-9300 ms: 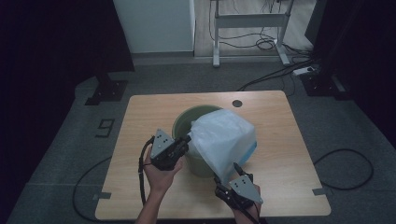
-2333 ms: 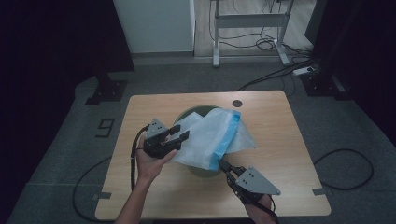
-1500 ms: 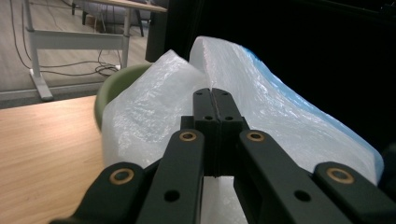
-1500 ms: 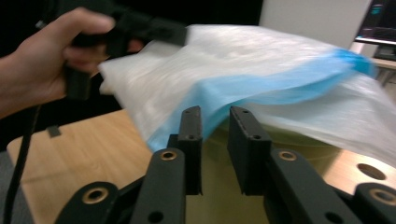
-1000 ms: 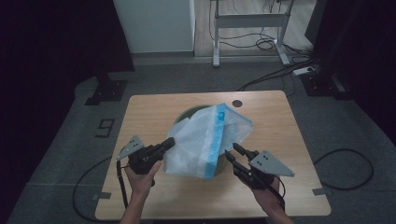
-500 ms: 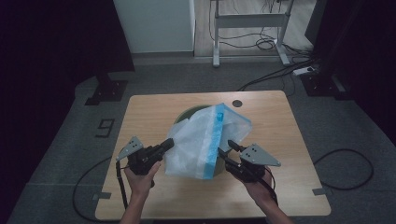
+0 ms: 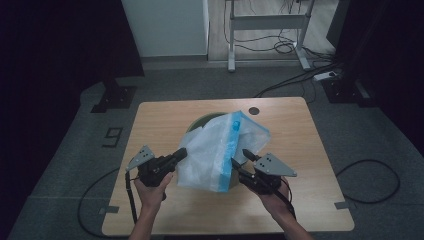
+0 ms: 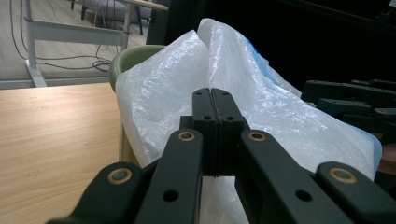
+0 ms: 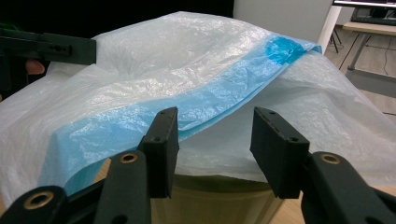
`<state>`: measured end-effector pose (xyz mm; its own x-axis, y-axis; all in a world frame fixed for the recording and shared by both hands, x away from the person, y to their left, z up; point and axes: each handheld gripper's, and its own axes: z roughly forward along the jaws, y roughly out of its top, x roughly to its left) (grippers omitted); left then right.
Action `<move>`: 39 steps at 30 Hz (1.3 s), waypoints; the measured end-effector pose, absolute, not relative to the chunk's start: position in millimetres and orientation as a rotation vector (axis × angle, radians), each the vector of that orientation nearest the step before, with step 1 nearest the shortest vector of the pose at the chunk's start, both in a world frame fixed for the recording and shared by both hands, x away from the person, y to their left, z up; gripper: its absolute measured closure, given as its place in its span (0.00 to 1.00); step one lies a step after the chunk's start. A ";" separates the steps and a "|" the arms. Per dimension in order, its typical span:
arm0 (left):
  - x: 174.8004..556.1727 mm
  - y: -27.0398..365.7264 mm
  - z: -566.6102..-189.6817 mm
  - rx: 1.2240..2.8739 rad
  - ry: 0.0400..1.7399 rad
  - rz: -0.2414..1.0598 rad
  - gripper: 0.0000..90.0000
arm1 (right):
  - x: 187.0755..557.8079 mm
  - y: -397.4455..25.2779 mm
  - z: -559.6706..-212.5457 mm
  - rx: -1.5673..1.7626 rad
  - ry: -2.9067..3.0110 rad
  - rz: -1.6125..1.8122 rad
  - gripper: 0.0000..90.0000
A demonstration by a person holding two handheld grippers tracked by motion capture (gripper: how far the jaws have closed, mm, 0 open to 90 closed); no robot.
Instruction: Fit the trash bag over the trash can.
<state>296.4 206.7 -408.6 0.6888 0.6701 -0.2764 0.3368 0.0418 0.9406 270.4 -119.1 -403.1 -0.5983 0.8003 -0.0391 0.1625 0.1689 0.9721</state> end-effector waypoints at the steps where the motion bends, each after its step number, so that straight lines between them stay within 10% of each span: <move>1: 296.2 206.8 -408.5 1.559 0.854 0.311 0.99 | 270.7 -118.3 -403.0 0.908 1.887 1.453 0.56; 39: 304.3 216.1 -419.8 1.505 0.893 0.247 0.97 | 296.2 -106.9 -388.2 0.908 2.000 1.286 0.55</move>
